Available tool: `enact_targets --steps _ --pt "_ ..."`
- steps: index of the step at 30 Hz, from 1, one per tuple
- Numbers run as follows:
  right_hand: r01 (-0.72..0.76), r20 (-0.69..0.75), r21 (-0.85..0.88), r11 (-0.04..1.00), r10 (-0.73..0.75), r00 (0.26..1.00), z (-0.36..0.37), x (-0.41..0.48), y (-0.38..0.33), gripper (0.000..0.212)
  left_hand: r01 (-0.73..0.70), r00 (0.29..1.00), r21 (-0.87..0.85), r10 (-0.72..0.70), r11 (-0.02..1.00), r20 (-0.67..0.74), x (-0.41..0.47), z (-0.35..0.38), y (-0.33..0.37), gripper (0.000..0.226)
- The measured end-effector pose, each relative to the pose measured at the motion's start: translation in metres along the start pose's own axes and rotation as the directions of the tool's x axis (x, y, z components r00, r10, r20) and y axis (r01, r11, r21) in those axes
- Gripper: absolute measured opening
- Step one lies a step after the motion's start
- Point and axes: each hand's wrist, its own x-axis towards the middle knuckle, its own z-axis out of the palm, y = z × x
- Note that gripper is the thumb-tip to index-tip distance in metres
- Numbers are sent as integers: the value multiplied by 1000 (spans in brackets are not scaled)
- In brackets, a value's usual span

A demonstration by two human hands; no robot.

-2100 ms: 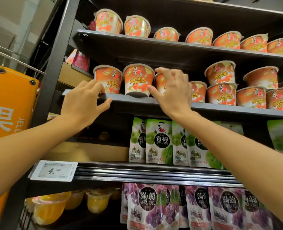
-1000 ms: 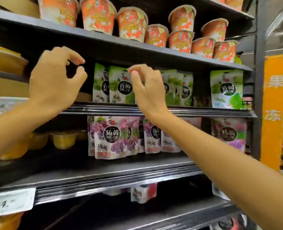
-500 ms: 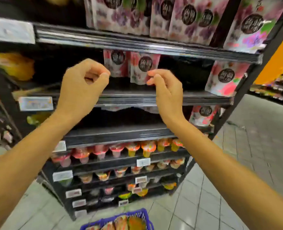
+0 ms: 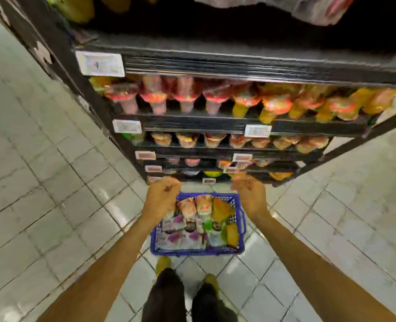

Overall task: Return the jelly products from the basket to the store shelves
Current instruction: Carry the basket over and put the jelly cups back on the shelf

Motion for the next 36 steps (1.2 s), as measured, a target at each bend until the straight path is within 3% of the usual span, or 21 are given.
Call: enact_targets --steps 6,13,15,18,20,24,28,32,36 --pt "-343 -17 -158 926 345 938 77 54 123 14 277 960 5 -277 961 -39 50 41 -127 10" --pt "-350 -16 -399 847 375 927 161 134 268 21 532 843 -76 -536 843 -46 127 123 -266 4" --pt "-346 -22 -462 817 379 925 177 152 306 20 571 818 -85 -575 816 -29 151 150 -300 12" --pt "-372 -58 -479 795 394 917 201 176 357 35 634 764 -132 -643 762 -42 179 191 -343 21" --pt "-393 -30 -537 747 448 893 217 189 384 44 629 771 -81 -633 774 -69 196 215 -368 25" --pt "-359 -80 -660 660 414 907 241 203 410 66 641 757 -54 -642 766 -119 219 245 -401 71" --pt "-403 -127 -658 636 435 892 245 205 404 76 658 724 -90 -661 748 -198 224 253 -411 68" --pt "-446 -102 -549 707 473 875 224 197 389 53 645 707 -237 -685 727 -178 210 238 -400 62" --pt "-553 34 -169 816 565 824 205 181 374 34 707 653 -296 -754 642 -77 188 209 -382 59"
